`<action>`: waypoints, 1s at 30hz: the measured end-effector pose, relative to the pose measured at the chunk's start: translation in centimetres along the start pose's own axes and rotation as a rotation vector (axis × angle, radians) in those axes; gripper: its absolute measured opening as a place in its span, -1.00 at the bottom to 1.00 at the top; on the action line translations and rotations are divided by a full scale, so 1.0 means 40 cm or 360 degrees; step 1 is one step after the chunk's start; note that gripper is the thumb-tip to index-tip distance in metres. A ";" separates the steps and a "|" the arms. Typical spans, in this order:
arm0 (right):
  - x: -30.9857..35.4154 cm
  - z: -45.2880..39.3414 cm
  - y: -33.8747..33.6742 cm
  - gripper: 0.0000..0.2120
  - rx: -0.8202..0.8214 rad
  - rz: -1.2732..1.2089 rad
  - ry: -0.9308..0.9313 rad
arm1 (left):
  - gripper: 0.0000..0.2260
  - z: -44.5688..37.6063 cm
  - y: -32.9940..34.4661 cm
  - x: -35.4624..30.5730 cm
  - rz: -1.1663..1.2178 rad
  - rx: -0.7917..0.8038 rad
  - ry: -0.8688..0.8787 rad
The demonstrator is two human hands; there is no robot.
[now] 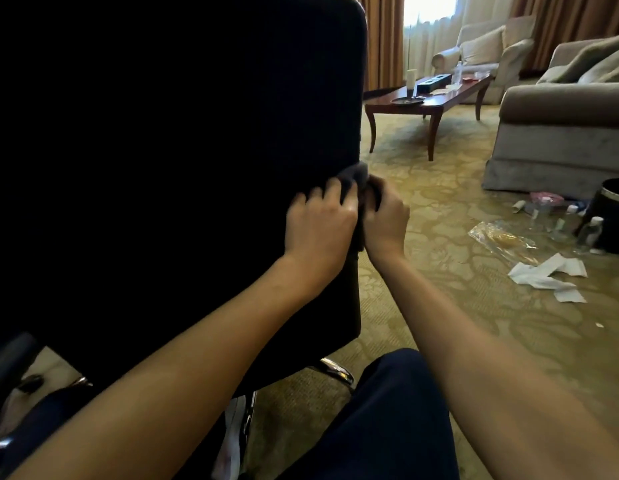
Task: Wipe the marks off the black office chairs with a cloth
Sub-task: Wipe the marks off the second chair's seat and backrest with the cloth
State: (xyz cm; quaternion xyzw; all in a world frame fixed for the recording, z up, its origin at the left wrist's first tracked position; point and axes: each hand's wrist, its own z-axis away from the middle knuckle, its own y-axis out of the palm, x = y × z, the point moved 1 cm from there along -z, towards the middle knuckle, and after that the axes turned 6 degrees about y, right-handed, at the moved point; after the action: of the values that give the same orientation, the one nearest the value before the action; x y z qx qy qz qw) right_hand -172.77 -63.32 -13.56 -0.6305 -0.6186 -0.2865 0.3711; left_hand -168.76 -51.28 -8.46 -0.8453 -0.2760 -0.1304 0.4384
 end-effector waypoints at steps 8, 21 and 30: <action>-0.190 0.150 0.028 -0.82 0.0169 0.0154 0.0253 | -0.49 0.122 0.143 -0.093 0.0186 0.0326 -0.0014; -0.402 0.331 0.046 -0.78 0.0467 0.0317 0.0722 | -0.50 0.299 0.311 -0.216 0.0762 0.0850 -0.0227; -0.461 0.371 0.064 -0.80 0.0529 0.0502 0.1213 | -0.63 0.358 0.382 -0.309 0.1878 0.0716 -0.1490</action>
State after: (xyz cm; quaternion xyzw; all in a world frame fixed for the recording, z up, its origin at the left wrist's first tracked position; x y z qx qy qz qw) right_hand -172.96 -61.48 -37.29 -0.4983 -0.3716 -0.3351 0.7080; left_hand -170.26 -51.06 -32.75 -0.7101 0.0427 0.5528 0.4340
